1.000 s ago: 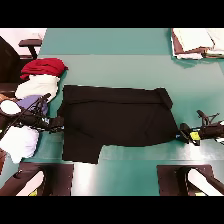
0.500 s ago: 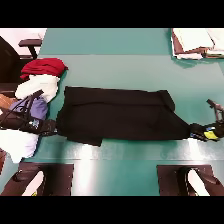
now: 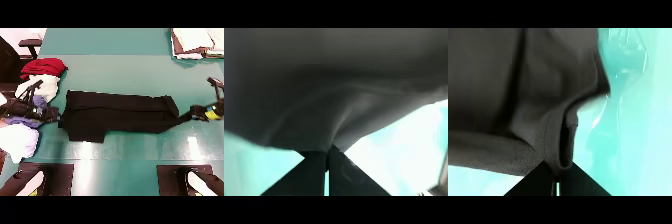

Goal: Fold the shirts.

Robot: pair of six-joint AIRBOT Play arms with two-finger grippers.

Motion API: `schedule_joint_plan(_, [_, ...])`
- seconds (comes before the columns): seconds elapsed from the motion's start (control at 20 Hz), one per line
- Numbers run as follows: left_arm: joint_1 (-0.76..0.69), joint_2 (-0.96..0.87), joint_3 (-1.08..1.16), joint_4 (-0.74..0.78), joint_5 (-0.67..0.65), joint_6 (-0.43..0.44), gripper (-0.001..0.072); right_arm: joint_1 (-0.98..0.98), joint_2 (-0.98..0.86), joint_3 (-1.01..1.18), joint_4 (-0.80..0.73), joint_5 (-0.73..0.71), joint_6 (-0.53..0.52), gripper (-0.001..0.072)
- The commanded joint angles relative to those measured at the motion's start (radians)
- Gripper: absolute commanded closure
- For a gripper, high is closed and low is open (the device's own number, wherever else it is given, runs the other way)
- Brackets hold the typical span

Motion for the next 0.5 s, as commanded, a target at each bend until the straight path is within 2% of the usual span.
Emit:
schedule_joint_plan(0.0, [0.001, -0.221, 0.161, -0.002, 0.137, 0.056, 0.0686, 0.053, -0.215, 0.163, 0.0, -0.056, 0.014, 0.0697])
schedule_joint_plan(0.2, [0.001, -0.431, 0.376, -0.006, 0.207, 0.069, 0.0685, 0.042, -0.38, 0.312, 0.002, -0.054, 0.014, 0.0696])
schedule_joint_plan(0.35, [0.001, -0.513, 0.434, -0.01, 0.227, 0.096, 0.0684, 0.013, -0.46, 0.388, 0.054, -0.049, 0.004, 0.0676])
schedule_joint_plan(0.4, [0.001, -0.522, 0.434, -0.016, 0.245, 0.097, 0.0661, -0.006, -0.478, 0.402, 0.106, -0.055, -0.024, 0.0549])
schedule_joint_plan(0.45, [0.001, -0.524, 0.433, -0.021, 0.267, 0.093, 0.0377, -0.026, -0.492, 0.412, 0.174, -0.062, -0.055, 0.0422])
